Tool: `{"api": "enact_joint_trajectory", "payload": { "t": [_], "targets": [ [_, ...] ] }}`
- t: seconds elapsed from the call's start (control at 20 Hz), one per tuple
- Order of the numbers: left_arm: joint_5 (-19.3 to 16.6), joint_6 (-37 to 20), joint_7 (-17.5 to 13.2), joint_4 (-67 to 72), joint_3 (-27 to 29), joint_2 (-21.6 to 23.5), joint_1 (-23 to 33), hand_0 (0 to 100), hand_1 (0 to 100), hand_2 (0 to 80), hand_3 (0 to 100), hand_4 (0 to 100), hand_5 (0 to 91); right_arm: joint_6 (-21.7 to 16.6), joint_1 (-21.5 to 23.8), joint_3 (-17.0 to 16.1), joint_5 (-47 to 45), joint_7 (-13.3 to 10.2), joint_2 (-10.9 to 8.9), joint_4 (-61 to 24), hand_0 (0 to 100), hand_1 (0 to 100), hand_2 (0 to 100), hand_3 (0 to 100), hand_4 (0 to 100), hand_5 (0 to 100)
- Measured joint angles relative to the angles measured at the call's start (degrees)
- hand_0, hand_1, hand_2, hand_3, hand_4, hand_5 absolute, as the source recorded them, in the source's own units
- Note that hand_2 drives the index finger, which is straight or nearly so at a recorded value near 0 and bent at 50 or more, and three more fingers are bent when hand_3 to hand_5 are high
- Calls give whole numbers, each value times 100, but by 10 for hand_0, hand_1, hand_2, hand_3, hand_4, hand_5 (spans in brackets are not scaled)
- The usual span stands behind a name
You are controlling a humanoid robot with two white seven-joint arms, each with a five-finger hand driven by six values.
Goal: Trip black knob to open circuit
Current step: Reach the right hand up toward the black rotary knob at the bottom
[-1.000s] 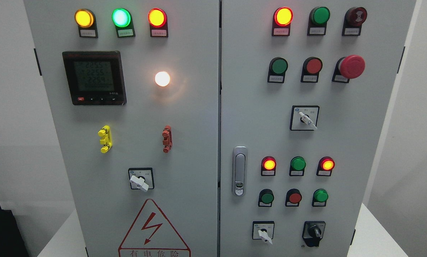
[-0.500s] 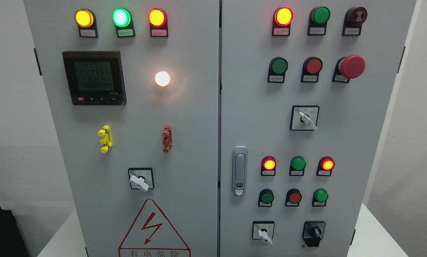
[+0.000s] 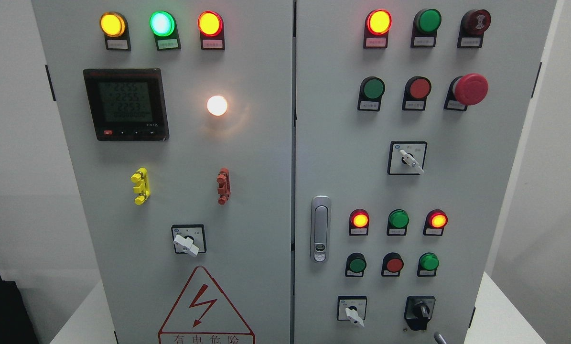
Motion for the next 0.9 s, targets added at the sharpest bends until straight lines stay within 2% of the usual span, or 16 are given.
{"api": "enact_joint_trajectory", "payload": {
  "t": [0.9],
  "targets": [
    [0,0,0,0,0,0,0,120,389,0,0,0,0,76,-119,7,-1,-1,0,-1,869,793,0,1000,944,928]
  ]
}}
